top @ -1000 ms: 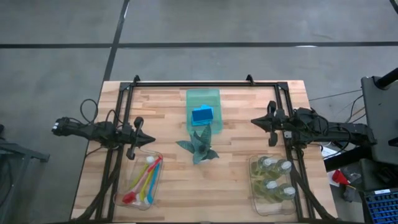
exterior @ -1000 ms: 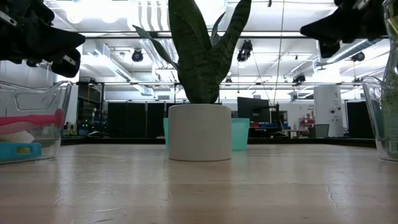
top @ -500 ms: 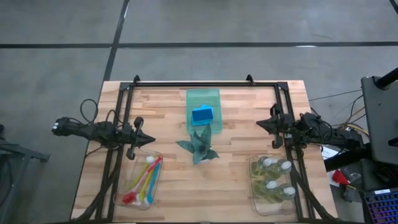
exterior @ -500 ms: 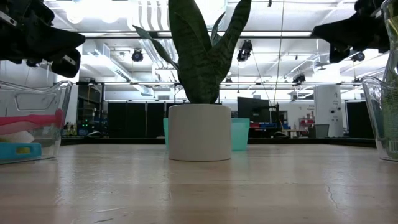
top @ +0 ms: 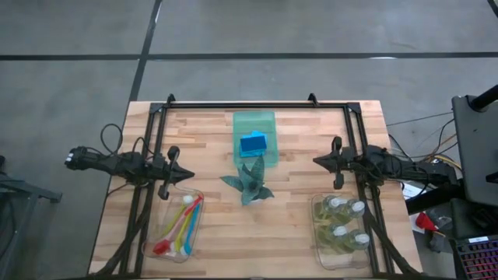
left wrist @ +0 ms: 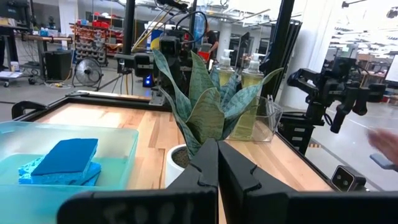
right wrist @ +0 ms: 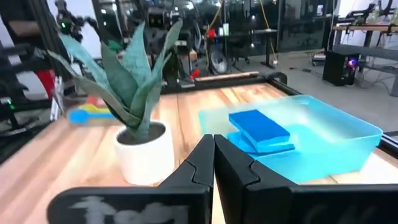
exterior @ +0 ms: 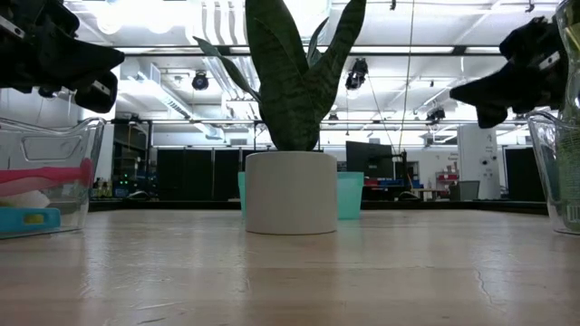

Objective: Pick & Place Kitchen Sink Supplies
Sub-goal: Return to Home Position

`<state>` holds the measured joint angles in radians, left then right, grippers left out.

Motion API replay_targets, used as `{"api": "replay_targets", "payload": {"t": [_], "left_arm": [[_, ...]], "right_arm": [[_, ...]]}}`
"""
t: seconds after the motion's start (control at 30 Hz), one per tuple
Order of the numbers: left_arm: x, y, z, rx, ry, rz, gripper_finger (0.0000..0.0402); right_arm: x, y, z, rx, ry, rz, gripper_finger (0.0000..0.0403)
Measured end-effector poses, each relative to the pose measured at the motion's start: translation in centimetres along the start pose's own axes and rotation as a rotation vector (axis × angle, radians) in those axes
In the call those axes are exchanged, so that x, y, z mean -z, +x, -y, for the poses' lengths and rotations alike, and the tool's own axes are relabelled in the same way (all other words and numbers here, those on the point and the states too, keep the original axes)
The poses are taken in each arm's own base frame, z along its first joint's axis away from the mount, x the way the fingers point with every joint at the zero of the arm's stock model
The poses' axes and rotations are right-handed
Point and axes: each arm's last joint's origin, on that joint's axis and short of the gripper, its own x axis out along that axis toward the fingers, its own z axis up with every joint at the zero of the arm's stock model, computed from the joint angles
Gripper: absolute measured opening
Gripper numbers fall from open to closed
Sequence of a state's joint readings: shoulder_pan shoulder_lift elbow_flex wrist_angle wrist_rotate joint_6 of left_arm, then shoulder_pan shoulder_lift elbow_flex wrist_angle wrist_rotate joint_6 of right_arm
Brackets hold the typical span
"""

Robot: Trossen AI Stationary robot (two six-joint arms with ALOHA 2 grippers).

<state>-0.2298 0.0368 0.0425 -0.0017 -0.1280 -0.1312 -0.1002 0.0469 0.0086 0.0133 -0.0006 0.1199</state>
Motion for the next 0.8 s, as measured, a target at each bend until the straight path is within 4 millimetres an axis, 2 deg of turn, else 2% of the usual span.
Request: {"api": "replay_targets", "payload": {"t": [0.8], "left_arm": [[0.0,0.0,0.0,0.0,0.0,0.0,0.0]], "right_arm": [[0.56,0.39,0.07,0.009,-0.023,-0.074,0.0009]]}}
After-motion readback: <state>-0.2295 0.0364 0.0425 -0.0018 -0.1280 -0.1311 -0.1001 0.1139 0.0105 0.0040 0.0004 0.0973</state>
